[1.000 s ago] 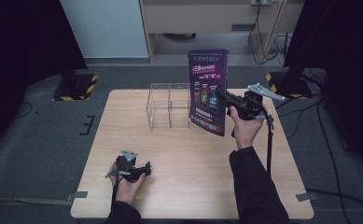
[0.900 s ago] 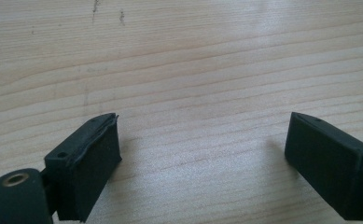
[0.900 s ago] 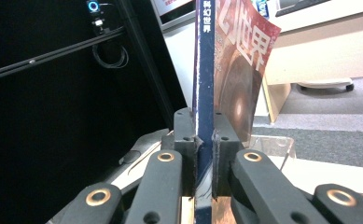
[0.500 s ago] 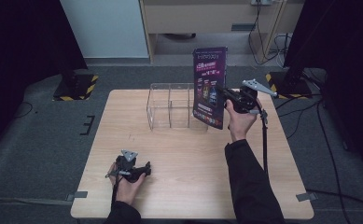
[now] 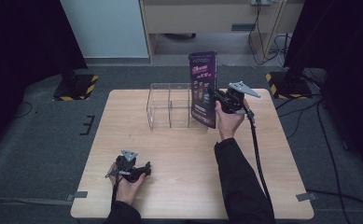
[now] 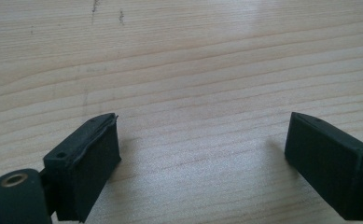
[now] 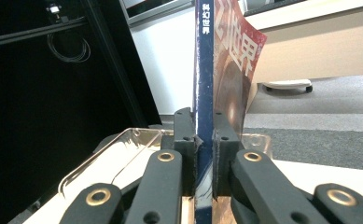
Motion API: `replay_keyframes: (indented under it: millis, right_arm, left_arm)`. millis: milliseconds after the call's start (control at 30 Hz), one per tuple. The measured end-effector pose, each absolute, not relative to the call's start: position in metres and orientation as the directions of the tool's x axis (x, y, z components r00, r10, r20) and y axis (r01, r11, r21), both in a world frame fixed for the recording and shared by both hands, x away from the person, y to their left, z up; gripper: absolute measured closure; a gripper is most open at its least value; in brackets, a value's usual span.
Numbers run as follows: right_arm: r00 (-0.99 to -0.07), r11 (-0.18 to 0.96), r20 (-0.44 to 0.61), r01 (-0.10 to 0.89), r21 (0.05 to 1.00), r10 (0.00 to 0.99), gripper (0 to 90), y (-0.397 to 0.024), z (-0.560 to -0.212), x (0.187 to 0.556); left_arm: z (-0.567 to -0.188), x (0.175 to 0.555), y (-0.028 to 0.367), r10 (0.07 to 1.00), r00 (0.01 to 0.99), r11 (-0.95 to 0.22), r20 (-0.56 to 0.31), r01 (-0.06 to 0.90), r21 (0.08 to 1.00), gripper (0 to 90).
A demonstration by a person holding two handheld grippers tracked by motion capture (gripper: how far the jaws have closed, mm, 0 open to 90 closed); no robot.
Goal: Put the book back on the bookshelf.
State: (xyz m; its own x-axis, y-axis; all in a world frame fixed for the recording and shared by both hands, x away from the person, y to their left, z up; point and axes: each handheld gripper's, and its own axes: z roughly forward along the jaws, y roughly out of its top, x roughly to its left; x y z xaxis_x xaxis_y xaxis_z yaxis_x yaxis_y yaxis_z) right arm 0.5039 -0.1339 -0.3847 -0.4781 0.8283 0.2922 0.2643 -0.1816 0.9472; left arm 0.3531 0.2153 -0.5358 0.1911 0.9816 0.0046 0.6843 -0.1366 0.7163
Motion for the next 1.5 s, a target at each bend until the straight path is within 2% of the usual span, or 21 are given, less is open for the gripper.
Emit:
replay_keyframes:
  millis: [433, 633, 867, 1000, 1500]
  right_arm:
    - [-0.476, -0.139, 0.248, 0.253, 0.958, 0.844, 84.3, -0.120, -0.393, 0.497]
    - [-0.477, -0.106, 0.204, 0.225, 0.969, 0.855, 84.3, -0.116, -0.402, 0.491]
    - [-0.484, -0.132, 0.216, 0.203, 0.970, 0.848, 84.3, -0.119, -0.416, 0.482]
    - [-0.497, -0.098, 0.177, 0.182, 0.978, 0.849, 84.1, -0.120, -0.419, 0.474]
    - [-0.492, -0.047, 0.151, 0.217, 0.975, 0.857, 83.7, -0.141, -0.433, 0.445]
  left_arm:
    - [-0.536, 0.353, 0.215, 0.982, 0.191, -0.137, 0.005, 0.684, 0.716, 9.0]
    - [-0.536, 0.353, 0.215, 0.982, 0.191, -0.137, 0.005, 0.684, 0.716, 9.0]
    - [-0.536, 0.353, 0.215, 0.982, 0.191, -0.137, 0.006, 0.684, 0.716, 9.0]
    - [-0.536, 0.353, 0.215, 0.981, 0.191, -0.138, 0.006, 0.684, 0.716, 8.9]
    - [-0.536, 0.353, 0.215, 0.982, 0.190, -0.138, 0.006, 0.684, 0.716, 8.9]
